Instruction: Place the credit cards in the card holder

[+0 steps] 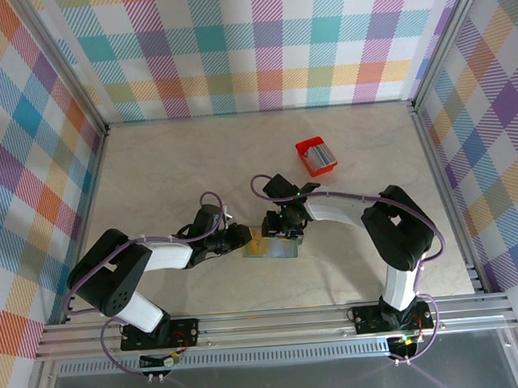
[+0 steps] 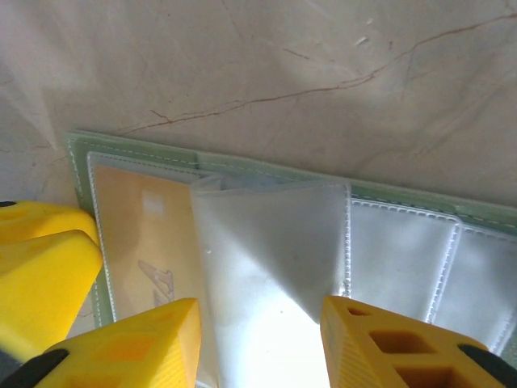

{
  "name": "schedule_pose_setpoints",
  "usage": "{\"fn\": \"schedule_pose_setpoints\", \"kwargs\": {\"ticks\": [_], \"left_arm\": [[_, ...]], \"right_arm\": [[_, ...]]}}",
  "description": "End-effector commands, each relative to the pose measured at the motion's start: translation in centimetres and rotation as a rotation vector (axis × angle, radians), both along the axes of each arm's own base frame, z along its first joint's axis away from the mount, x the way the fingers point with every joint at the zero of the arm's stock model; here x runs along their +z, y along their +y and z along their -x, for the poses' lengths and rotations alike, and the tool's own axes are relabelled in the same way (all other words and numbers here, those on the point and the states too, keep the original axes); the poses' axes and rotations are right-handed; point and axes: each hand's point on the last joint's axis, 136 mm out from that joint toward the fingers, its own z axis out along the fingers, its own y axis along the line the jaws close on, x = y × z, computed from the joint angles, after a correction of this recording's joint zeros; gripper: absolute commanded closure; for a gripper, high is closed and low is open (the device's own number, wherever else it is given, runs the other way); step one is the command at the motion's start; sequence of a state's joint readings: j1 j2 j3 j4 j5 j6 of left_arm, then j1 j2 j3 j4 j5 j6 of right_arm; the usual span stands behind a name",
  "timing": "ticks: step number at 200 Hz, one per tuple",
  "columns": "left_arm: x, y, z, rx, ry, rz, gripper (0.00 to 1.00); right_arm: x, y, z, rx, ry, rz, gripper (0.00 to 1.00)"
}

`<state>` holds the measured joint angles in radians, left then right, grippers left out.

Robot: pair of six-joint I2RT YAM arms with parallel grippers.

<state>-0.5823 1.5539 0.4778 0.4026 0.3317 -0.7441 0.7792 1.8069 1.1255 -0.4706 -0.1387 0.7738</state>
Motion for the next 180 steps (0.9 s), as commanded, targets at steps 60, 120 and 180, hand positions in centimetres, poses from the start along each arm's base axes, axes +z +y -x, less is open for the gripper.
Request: {"fn": "schedule_pose_setpoints", "kwargs": {"ticks": [60, 120, 180], "left_arm": [[-1.5, 0.6, 1.2, 0.000, 0.038, -0.031, 0.76], [-1.6, 0.7, 1.2, 0.004, 0.037, -0.034, 0.76], [-1.5, 0.7, 1.2, 0.004, 0.038, -0.035, 0.76]], "right_arm": [[2.0, -1.8, -0.2, -0.017, -0.065, 0.050, 0.58], [0.7, -3.7, 0.5, -0.011, -0.034, 0.163, 0.57], [-0.6, -2.6, 0.8, 0.022, 0.015, 0.135, 0.54]]}}
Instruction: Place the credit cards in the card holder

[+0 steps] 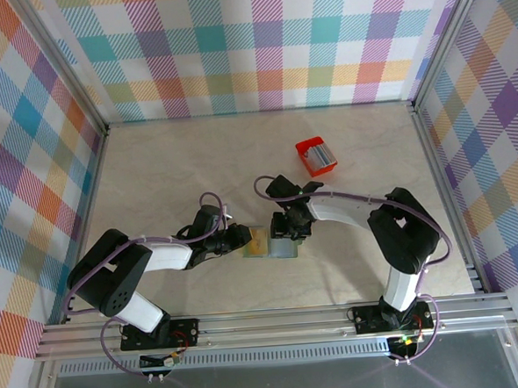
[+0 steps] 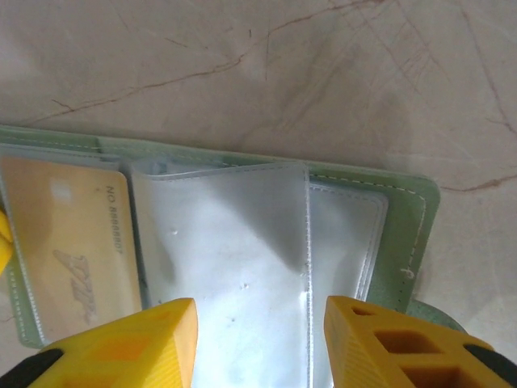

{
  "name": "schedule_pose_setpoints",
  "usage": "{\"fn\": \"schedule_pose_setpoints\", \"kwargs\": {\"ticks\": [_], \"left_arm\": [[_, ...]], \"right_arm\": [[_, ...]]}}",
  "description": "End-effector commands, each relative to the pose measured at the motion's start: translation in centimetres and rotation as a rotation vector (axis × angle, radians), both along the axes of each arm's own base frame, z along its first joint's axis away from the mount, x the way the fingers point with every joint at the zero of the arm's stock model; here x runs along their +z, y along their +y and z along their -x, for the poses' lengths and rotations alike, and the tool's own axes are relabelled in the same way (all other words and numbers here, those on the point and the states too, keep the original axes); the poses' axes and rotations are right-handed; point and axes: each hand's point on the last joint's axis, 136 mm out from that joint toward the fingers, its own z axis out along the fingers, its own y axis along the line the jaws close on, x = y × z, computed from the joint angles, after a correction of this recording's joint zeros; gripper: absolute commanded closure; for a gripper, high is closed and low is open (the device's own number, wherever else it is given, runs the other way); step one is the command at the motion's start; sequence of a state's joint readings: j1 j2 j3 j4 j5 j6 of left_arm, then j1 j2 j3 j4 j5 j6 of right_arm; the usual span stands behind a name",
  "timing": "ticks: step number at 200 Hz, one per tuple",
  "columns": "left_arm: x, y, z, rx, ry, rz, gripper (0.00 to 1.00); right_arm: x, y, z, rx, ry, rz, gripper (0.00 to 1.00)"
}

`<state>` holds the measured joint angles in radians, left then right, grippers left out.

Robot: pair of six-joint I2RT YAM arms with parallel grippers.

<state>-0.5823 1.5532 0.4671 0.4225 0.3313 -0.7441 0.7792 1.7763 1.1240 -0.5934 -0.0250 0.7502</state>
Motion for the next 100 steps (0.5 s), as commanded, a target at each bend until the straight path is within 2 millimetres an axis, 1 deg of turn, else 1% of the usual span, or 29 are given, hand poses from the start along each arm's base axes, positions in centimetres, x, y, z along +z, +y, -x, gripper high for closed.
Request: {"fn": "schedule_pose_setpoints", "kwargs": {"ticks": [1, 49, 82, 100], "left_arm": [[-1.5, 0.7, 1.1, 0.004, 0.047, -0.041, 0.76], [-1.5, 0.7, 1.2, 0.004, 0.047, -0.042, 0.76], [-1.6, 0.8, 1.3, 0.005, 0.050, -0.041, 0.76], [-1.6, 0.7, 1.2, 0.004, 0.048, -0.040, 0.76]], "right_arm": [[-0.5, 0.6, 0.3, 0.032, 0.036, -0.010, 0.54], [-1.3, 1.3, 0.6, 0.048, 0.062, -0.038, 0.53], [-0.7, 2.4, 0.5, 0.072, 0.049, -0.102, 0.53], [-0.1, 2.6, 0.4, 0.079, 0.036, -0.119, 0.54]]}}
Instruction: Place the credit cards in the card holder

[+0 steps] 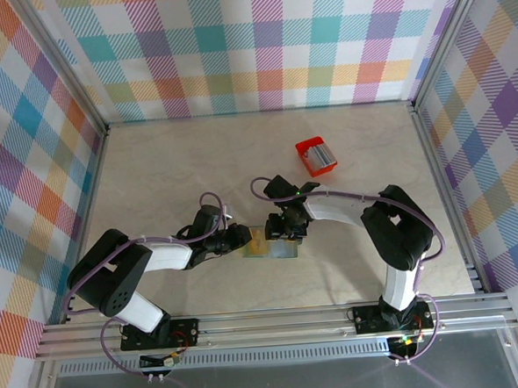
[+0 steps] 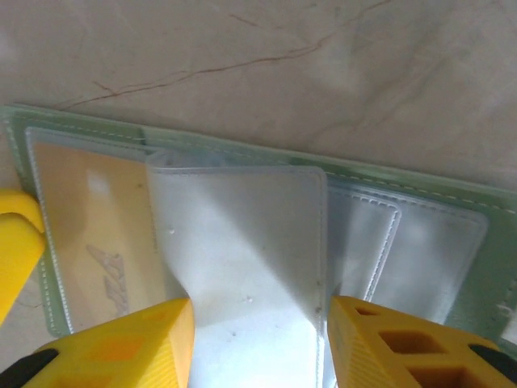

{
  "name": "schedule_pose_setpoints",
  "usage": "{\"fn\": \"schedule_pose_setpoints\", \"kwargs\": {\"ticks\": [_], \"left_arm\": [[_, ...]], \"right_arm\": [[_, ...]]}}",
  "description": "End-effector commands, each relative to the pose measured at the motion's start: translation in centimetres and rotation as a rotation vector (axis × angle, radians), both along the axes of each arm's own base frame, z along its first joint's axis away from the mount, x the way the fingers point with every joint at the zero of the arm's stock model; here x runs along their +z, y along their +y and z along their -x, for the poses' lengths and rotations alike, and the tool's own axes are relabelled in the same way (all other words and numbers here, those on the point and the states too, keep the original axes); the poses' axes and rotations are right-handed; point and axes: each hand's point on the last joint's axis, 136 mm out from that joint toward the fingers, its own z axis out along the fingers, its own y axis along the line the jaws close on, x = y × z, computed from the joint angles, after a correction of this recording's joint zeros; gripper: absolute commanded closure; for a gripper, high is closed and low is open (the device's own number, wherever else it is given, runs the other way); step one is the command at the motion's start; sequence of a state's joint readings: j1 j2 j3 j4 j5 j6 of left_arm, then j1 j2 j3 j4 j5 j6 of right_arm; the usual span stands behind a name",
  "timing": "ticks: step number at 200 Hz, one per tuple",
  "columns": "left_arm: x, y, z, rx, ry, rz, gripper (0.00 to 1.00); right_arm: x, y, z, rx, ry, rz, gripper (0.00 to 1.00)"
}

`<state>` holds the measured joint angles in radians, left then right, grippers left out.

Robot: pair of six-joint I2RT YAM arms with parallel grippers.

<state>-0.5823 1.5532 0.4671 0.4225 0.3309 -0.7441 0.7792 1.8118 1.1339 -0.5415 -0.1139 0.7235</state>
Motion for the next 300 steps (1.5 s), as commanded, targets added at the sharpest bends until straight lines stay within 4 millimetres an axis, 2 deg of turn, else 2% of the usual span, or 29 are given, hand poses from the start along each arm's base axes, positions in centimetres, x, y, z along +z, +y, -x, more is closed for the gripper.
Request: {"fn": "schedule_pose_setpoints", "kwargs": {"ticks": [1, 101, 134, 169, 217, 255, 269, 283, 300], "left_arm": [[-1.6, 0.7, 1.2, 0.005, 0.049, -0.040, 0.76], [-1.5, 0.7, 1.2, 0.006, 0.045, -0.035, 0.76], [-0.7, 0.7, 1.0, 0.006, 0.030, -0.036, 0.76], [1.1, 0.9, 0.7, 0.016, -0.005, -0.026, 0.75], [2.4, 3.4, 0.6, 0.091, -0.001, 0.018, 0.74], [2.7, 5.6, 1.7, 0.123, 0.020, 0.026, 0.74], [3.0, 6.0, 2.0, 0.126, 0.016, 0.018, 0.74], [3.5, 6.4, 2.2, 0.130, 0.006, 0.016, 0.74], [4.2, 6.4, 2.0, 0.127, -0.019, 0.028, 0.74]], "right_arm": [[0.3, 0.7, 0.2, 0.030, 0.002, -0.041, 0.54], [2.7, 0.2, 0.1, 0.041, -0.046, -0.038, 0.55], [3.3, 1.5, 0.2, 0.056, -0.037, -0.108, 0.56], [4.3, 3.1, 0.2, 0.064, -0.032, -0.199, 0.56], [4.3, 5.8, -0.1, 0.059, 0.010, -0.303, 0.56], [4.1, 8.3, -1.1, 0.073, 0.028, -0.372, 0.56], [4.9, 8.9, -1.8, 0.078, 0.012, -0.396, 0.56], [6.6, 8.8, -2.7, 0.084, -0.037, -0.427, 0.56], [9.2, 7.4, -4.2, 0.074, -0.129, -0.472, 0.56]]}}
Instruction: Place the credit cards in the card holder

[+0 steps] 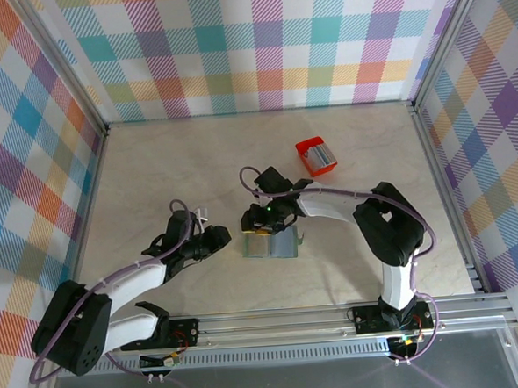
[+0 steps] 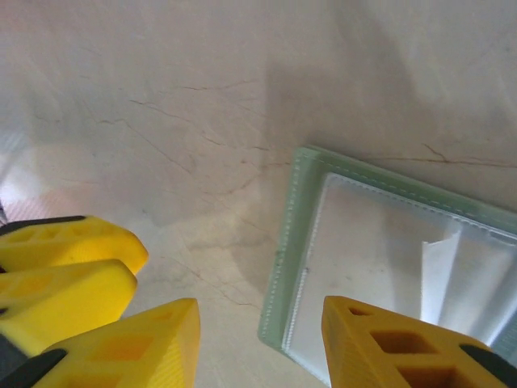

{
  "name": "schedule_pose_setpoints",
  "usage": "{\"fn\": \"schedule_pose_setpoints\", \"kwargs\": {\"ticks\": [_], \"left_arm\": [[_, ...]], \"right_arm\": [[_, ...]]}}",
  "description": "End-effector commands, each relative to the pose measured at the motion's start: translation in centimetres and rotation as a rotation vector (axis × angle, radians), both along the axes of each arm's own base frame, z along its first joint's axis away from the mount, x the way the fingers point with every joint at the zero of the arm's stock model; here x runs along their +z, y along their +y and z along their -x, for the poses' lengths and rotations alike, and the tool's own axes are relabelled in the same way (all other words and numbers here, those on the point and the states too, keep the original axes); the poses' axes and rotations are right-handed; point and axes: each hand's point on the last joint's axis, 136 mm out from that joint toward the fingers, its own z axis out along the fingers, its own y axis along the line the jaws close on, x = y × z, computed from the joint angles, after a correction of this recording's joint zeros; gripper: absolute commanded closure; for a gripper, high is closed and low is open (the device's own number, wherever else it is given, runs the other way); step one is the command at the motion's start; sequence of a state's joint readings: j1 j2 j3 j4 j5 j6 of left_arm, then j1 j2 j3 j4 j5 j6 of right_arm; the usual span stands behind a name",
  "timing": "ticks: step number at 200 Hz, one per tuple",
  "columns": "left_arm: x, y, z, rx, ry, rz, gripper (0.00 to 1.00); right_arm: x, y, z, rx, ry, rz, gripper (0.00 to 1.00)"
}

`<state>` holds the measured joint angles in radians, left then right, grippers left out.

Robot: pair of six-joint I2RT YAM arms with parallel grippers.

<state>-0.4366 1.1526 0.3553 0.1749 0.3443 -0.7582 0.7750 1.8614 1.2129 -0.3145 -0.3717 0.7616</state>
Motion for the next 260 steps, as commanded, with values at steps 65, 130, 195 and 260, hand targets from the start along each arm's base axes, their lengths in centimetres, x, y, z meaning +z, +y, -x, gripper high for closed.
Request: {"fn": "schedule_pose_setpoints", "kwargs": {"ticks": [65, 130, 195, 260], "left_arm": [[5.7, -3.9, -1.6, -0.154, -0.153, 0.073, 0.68], [7.6, -9.0, -4.5, -0.220, -0.185, 0.139, 0.57], [6.6, -8.2, -6.5, -0.135, -0.103, 0.179, 0.44], [6.2, -7.9, -6.8, -0.116, -0.065, 0.203, 0.43]], "right_arm": [[13.2, -15.4, -7.0, -0.280, -0.516, -0.173, 0.49], [12.0, -24.1, -11.0, -0.281, -0.508, 0.113, 0.50], [8.7, -23.7, -18.0, -0.084, -0.452, 0.432, 0.48], [3.9, -22.9, -22.2, 0.068, -0.375, 0.644, 0.42]]}}
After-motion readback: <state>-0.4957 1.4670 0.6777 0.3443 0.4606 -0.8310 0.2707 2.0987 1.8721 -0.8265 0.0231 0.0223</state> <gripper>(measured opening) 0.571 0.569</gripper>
